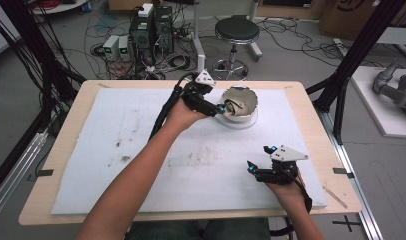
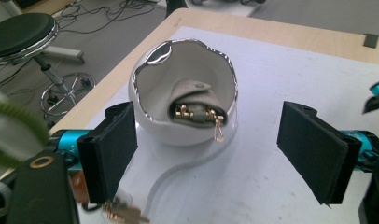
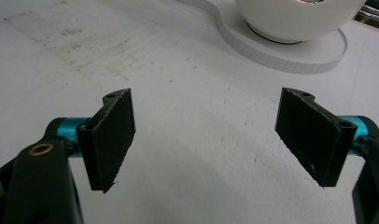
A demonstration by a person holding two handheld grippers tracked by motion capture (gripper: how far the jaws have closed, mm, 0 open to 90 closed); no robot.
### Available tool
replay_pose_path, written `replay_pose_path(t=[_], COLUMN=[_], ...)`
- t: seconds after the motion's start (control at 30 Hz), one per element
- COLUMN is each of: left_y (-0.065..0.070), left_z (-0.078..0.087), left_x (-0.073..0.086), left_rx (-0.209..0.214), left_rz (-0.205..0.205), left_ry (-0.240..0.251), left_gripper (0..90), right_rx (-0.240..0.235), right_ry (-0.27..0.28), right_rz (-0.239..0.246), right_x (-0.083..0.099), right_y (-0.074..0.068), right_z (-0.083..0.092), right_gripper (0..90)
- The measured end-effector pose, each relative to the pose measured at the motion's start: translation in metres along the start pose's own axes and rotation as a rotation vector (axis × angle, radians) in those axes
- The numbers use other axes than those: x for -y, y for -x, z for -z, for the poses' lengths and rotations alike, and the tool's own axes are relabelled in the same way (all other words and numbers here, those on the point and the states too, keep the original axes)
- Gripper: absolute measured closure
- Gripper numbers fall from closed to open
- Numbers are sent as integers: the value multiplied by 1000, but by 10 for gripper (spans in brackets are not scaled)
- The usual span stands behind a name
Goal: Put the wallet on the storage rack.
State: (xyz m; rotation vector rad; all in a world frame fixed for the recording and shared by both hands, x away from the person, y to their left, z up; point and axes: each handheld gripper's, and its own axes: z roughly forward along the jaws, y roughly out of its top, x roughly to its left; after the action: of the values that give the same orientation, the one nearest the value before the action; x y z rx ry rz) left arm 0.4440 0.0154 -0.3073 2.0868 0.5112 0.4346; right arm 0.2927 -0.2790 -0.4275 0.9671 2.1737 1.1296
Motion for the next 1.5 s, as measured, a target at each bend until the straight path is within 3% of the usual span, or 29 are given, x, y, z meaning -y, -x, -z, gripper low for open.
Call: replay_pose_path(t=[0.33,0.57,0.8,0.87,1.13,1.33,1.5], left_y=[0,2,4,3,0,-1,1], left_z=[49,71,101,112,126,136,145], left_x=[44,72,117,135,171,193,202], left_rx=[-13,-20,-51,-74,-82,-95,-111], left_rz=[45,67,124,159,229,236,238], left_ry=[62,95,108,109,145,149,159], left_gripper=[200,199,199,199,199,199,199], right_rx=[-3,-2,-1,-1,-3,5,3], right_ry=[-1,-3,0,-2,5,7,11], right_rz=[2,-8,-24,-24,-14,-20,-16], right_x=[-2,-2,0,0,0,1,0], right_y=[-1,0,3,5,6,7,8], right_z=[-5,-7,-7,-6,-5,-1,-2], right_gripper=[205,205,205,205,205,205,205])
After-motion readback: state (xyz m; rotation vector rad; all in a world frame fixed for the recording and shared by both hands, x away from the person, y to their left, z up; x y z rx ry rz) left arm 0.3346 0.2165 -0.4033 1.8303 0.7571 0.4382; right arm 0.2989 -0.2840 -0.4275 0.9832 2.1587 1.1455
